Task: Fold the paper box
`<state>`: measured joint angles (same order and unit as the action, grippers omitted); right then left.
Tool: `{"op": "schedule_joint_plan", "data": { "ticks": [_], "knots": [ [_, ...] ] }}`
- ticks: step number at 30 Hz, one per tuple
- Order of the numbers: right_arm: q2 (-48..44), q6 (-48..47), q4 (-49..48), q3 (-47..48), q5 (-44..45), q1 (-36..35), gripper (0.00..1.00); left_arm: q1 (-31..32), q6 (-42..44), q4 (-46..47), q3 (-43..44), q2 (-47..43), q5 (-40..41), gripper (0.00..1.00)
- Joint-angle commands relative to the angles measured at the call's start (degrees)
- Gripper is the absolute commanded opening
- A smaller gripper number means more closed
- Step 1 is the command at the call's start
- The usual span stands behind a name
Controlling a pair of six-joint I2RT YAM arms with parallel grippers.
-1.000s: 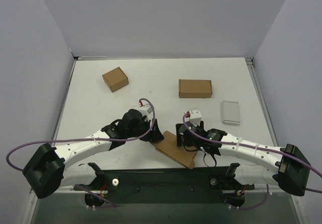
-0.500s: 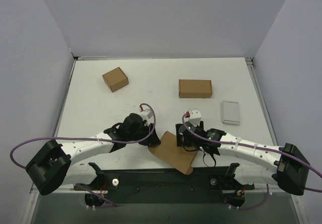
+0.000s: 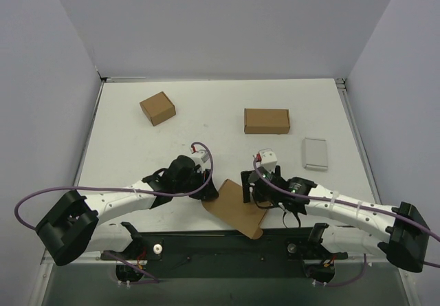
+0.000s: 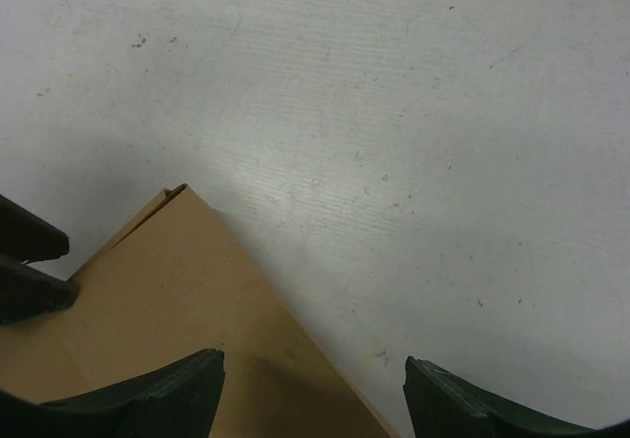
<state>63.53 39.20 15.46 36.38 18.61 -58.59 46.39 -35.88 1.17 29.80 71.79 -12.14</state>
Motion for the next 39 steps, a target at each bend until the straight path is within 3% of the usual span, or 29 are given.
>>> {"op": "schedule_joint_plan", "data": {
  "ticks": [1, 8, 12, 19, 29, 35, 39],
  "knots": [
    [-5.95, -4.39, 3.78, 0.18, -4.89, -0.82, 0.74, -0.16, 2.39, 2.08, 0.35, 0.37, 2.74, 0.51],
    [-10.44, -6.24, 9.93, 1.23, -0.52, -10.64, 0.72, -0.07, 3.27, 3.93, -0.01, -0.51, 1.95, 0.51],
    [-7.9, -6.77, 12.3, 2.81, 3.71, -15.14, 0.7, -0.07, 3.62, 4.54, -0.09, -0.51, 1.86, 0.51],
    [7.64, -4.05, 15.82, 7.12, 8.45, -17.0, 0.66, 0.19, 4.41, 4.72, -0.36, 0.81, 3.17, 0.51],
    [11.1, -3.87, 16.18, 9.41, 9.43, -17.44, 0.65, 0.81, 5.38, 3.58, -0.71, -0.68, 5.37, 0.51],
    [7.05, -9.13, 15.91, 12.05, 7.76, -17.09, 0.82, 0.46, 5.38, 2.26, 1.05, -3.93, 7.39, 0.62],
    [4.68, -11.16, 15.56, 11.7, 2.67, -14.11, 0.88, 0.19, 5.12, 2.61, 1.31, -5.78, 7.83, 0.7]
  ]
}}
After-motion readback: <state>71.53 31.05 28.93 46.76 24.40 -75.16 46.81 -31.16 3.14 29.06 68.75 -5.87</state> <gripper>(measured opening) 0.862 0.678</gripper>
